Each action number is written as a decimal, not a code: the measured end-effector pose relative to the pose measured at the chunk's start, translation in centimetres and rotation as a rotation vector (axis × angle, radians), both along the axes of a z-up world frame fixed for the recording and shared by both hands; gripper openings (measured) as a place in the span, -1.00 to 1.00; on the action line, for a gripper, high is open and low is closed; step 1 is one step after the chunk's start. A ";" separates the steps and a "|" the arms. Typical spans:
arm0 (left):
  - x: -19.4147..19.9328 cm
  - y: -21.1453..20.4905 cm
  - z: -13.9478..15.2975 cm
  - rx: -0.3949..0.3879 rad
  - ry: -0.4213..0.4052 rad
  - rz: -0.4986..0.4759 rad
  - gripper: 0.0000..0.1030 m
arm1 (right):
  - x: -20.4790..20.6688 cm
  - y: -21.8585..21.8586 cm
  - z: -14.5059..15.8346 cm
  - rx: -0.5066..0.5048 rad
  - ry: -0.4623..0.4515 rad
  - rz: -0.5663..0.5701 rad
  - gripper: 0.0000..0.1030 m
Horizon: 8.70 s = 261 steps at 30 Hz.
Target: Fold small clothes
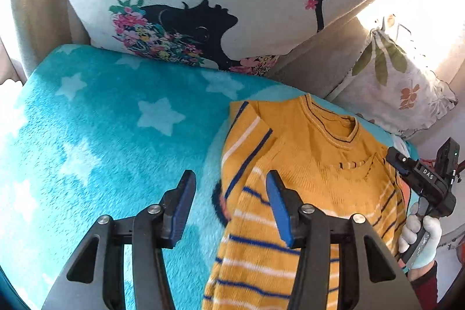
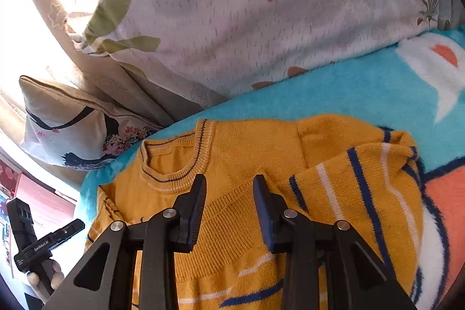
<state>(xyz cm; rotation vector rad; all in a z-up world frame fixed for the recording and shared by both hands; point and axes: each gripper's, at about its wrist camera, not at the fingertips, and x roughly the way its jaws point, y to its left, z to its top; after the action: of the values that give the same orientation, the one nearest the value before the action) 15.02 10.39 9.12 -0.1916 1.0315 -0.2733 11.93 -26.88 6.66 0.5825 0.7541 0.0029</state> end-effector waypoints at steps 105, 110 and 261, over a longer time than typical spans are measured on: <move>-12.7 -4.8 -2.4 -0.257 0.024 -0.021 -0.70 | -5.2 3.7 5.4 -0.165 0.010 0.147 -0.62; -12.2 -9.9 -1.6 -0.230 0.030 -0.114 -0.59 | -6.9 -2.1 1.8 -0.043 0.050 0.084 -0.62; -4.6 -17.6 -4.1 -0.162 0.083 -0.359 0.57 | -11.9 -5.7 -0.3 -0.072 0.037 -0.030 0.58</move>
<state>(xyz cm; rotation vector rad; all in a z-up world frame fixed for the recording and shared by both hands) 10.43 -7.20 5.04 -0.1638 1.1242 -0.6802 -0.01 -32.59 6.37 0.5267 0.7783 -0.0625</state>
